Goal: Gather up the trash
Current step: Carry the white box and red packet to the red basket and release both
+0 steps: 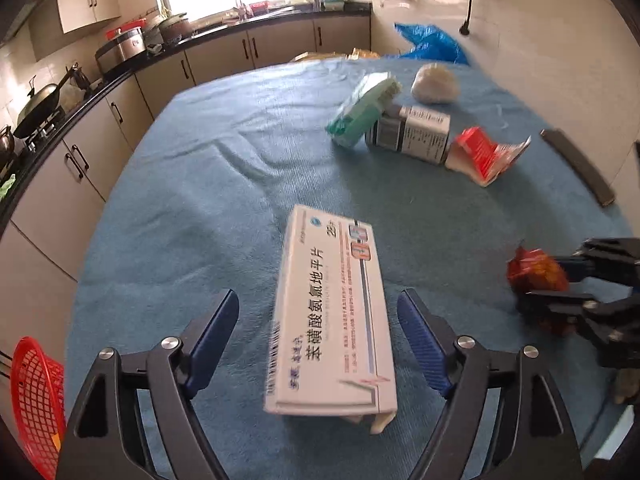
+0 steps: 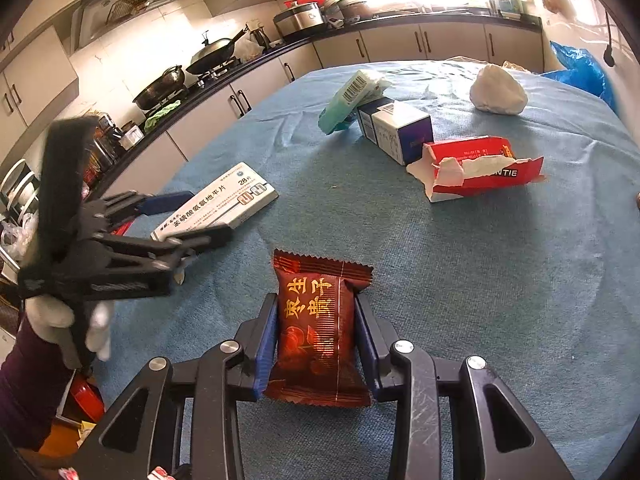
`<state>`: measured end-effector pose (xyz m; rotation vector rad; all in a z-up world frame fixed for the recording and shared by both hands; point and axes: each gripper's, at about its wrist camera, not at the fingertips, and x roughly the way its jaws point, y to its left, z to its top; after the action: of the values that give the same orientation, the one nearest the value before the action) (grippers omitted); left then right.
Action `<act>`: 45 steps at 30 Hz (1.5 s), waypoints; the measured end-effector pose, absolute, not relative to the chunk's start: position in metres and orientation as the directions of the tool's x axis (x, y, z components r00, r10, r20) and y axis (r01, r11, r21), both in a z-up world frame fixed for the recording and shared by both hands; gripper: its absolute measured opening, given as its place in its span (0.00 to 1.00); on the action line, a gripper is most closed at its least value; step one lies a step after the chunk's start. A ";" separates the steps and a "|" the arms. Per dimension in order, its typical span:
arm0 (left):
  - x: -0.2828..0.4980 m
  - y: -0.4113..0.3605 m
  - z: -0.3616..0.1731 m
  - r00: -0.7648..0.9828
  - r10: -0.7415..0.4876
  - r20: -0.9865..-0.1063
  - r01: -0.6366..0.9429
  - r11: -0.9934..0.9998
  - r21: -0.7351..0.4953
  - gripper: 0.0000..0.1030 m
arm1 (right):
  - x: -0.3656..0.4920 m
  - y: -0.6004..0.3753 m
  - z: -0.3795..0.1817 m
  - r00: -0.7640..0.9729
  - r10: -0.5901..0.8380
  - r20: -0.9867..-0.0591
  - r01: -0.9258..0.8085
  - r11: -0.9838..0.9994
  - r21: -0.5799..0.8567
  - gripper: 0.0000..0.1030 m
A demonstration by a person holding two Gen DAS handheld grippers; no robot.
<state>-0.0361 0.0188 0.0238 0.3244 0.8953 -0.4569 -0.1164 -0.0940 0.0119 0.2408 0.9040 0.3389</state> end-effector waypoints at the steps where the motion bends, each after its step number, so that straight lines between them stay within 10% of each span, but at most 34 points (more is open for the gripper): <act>1: -0.035 0.018 0.019 0.532 -0.239 -0.813 0.507 0.858 0.080 0.78 | -0.116 -0.094 0.012 0.571 0.386 -0.724 -0.183 0.920 0.345 0.37; 6: -0.037 0.033 0.016 0.523 -0.219 -0.824 0.431 0.902 0.034 0.75 | -0.116 -0.084 0.013 0.576 0.342 -0.743 -0.164 0.938 0.305 0.45; 9: -0.036 0.053 0.021 0.493 -0.276 -0.825 0.383 0.920 -0.079 0.48 | -0.118 -0.064 0.016 0.580 0.261 -0.772 -0.164 0.965 0.204 0.58; 14: -0.060 0.083 0.039 0.549 -0.307 -0.777 0.308 0.939 -0.153 0.48 | -0.124 -0.043 0.016 0.597 0.125 -0.793 -0.138 0.989 0.052 0.37; 45: -0.207 0.188 0.064 0.733 -0.264 -0.627 0.217 0.964 -0.152 0.48 | -0.206 0.006 0.060 0.685 0.276 -0.674 -0.185 0.961 0.204 0.36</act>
<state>-0.2067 0.1878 0.0644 -0.0695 0.7001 -0.2648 -0.2062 0.0060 0.0595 0.1234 0.7740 0.2589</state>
